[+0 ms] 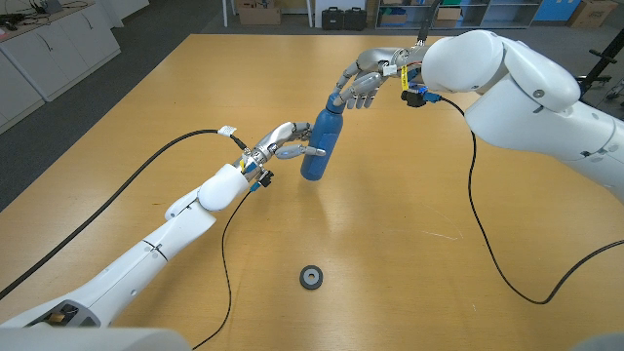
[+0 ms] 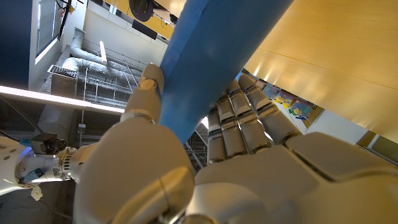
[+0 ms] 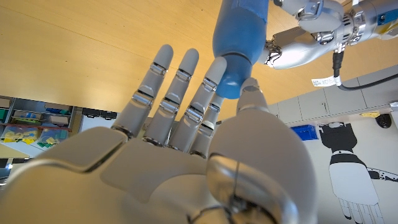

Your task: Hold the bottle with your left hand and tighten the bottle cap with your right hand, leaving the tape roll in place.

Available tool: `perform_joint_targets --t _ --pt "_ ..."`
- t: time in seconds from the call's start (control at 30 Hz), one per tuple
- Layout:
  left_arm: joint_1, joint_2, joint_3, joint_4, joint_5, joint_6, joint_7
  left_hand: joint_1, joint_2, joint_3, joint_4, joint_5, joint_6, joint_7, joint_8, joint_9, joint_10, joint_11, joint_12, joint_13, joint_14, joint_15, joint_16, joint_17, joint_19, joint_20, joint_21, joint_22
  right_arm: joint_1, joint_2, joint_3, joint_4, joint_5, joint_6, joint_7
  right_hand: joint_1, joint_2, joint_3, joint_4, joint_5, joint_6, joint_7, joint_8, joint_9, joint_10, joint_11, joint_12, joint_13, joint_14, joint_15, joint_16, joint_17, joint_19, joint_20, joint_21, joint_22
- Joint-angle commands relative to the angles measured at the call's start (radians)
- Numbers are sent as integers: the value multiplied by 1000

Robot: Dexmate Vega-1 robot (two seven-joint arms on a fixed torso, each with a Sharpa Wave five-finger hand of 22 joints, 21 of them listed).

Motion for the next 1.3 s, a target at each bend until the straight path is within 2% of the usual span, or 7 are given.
perform_joint_targets --t 0.03,0.37,0.63,0.87,1.07,1.2,1.3 --pt "3 3 -6 -2 -1 -8 0 105 151 117 108 6 169 -161 1 3 85 -86 6 4 9 -152 0 4 6 -115 -2 2 128 -9 -153 -33 -52 -99 22 -9 1 -5 2 -3 280 -7 14 3 14 1 8 7 30 -56 15 7 17 -9 9 2" --pt "4 3 -7 -1 -3 -10 0 104 150 117 109 6 171 -161 1 3 85 -86 6 5 9 -152 -1 4 8 -114 -1 2 237 -5 -308 -50 -127 -180 24 -7 14 0 -4 -9 363 9 39 4 96 5 46 36 144 -82 62 28 68 -66 35 3" --pt "6 3 -8 -2 -2 -12 2 103 150 117 110 6 171 -161 1 3 84 -88 5 6 10 -151 -1 4 7 -113 -2 2 276 7 -362 -57 -141 -238 4 -53 10 -16 12 -19 499 32 101 12 245 17 121 93 286 -90 102 51 182 -146 91 5" --pt "10 3 -10 -7 0 -13 6 103 150 118 110 6 171 -163 0 3 84 -86 5 6 10 -152 -1 4 8 -113 -2 2 286 18 -392 -51 -248 -238 87 -102 -2 -39 32 -20 556 40 136 20 306 20 179 144 337 -90 117 68 203 -165 105 6" --pt "14 3 -11 -10 0 -15 9 102 151 118 110 6 171 -162 0 4 84 -86 5 7 10 -152 -1 5 8 -113 -2 2 269 35 -398 -43 -387 -238 187 -183 -19 -75 64 -24 605 50 198 51 313 18 369 268 377 -86 141 114 213 -170 116 7" --pt "16 3 -11 -12 -1 -15 10 101 151 118 110 6 172 -162 1 4 85 -86 5 7 10 -152 -1 5 9 -113 -1 2 240 33 -399 -46 -483 -238 213 -264 -24 -107 104 -28 417 66 130 42 253 14 341 257 354 -88 143 145 188 -162 107 8" --pt "19 3 -11 -14 -2 -15 10 101 151 119 110 7 172 -161 0 4 86 -86 5 7 11 -151 -1 5 9 -113 -2 2 223 28 -420 -48 -592 -238 241 -323 -30 -134 127 -27 183 65 31 49 76 18 269 300 232 -85 120 200 153 -138 94 9"
